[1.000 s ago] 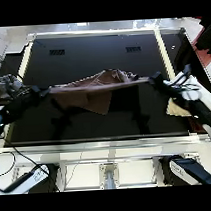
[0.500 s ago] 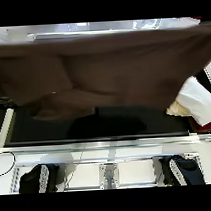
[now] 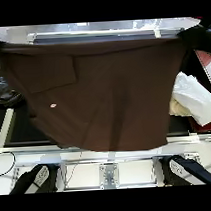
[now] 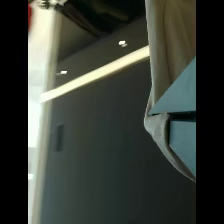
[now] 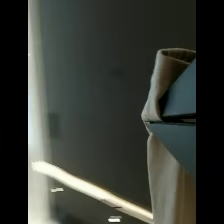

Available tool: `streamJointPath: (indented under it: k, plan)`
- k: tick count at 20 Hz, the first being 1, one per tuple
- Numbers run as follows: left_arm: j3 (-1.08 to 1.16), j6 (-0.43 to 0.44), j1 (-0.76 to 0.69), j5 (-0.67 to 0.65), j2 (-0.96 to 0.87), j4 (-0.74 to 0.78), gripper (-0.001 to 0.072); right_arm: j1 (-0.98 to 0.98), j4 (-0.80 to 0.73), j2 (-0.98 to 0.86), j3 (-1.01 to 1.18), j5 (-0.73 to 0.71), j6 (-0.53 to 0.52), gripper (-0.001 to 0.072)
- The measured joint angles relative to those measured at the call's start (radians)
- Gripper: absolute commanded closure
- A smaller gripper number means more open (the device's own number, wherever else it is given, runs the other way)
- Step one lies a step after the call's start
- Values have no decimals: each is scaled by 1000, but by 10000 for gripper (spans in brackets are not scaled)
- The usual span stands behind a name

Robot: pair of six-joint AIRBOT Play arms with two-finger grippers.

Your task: Fold the shirts.

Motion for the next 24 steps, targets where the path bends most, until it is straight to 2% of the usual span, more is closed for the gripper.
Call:
streamJointPath:
  k: [6, 9, 12, 14, 16, 20, 24]
  plan:
    - [9, -43, -232, 222, -392, 208, 698, 73, 0, -356, 6, -144, -3, 701]
    - [10, -95, -277, 338, -552, 259, 699, 96, 1, -472, 8, -259, -3, 700]
    - [10, -131, -281, 391, -634, 279, 698, 93, -1, -525, 14, -348, -4, 701]
    - [11, -139, -278, 368, -657, 288, 698, 81, -11, -540, 23, -339, -6, 701]
    - [11, -146, -281, 282, -674, 327, 698, 75, -51, -549, 20, -275, -7, 700]
    - [-16, -213, -294, 97, -692, 493, 698, 73, -114, -555, -47, -123, -8, 700]
    - [-45, -244, -305, 16, -700, 572, 696, 71, -132, -562, -104, -81, -8, 699]
